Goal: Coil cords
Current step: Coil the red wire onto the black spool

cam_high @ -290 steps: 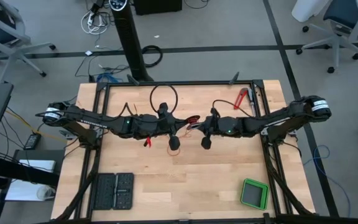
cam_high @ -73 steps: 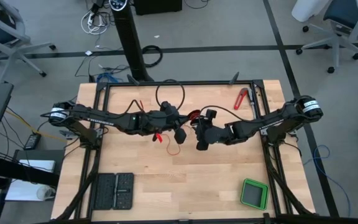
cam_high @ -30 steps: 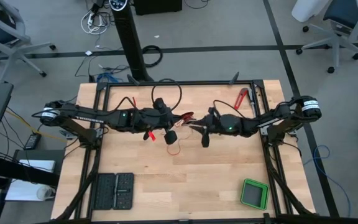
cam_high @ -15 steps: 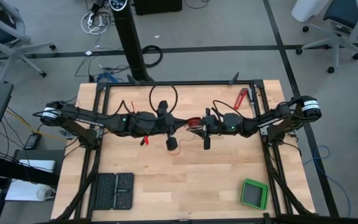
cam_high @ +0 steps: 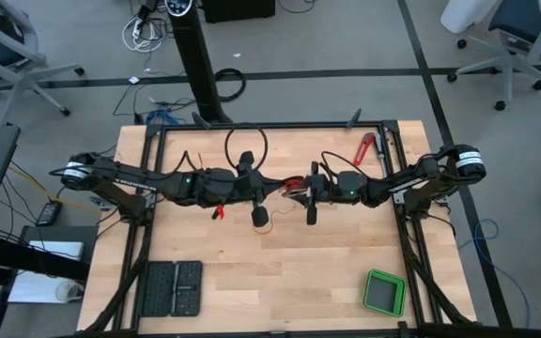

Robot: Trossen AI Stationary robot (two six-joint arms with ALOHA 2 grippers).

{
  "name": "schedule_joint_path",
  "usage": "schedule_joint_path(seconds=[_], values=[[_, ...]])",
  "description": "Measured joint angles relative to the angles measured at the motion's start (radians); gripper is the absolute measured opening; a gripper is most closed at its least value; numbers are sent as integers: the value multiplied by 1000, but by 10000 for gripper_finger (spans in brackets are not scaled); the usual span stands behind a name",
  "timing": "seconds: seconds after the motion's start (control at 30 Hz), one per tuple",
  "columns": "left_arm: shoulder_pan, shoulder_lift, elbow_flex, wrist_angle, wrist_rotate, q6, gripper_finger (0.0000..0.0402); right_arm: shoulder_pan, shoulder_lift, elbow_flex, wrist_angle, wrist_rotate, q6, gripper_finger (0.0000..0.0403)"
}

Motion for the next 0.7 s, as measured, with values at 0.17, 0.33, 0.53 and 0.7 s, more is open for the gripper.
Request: schedule_joint_path(seconds=[0.17, 0.33, 0.53, 0.7], values=[[0, 0, 0, 0, 0, 0, 1, 1, 0, 0, -16, 28, -41, 104], [0, 0, 0, 10, 0, 0, 1, 2, 0, 0, -11, 28, -49, 103], [0, 0, 0, 19, 0, 0, 1, -2, 0, 0, -1, 27, -48, 42], [0, 0, 0, -5, 0, 0, 1, -2, 0, 0, -15, 31, -43, 7]])
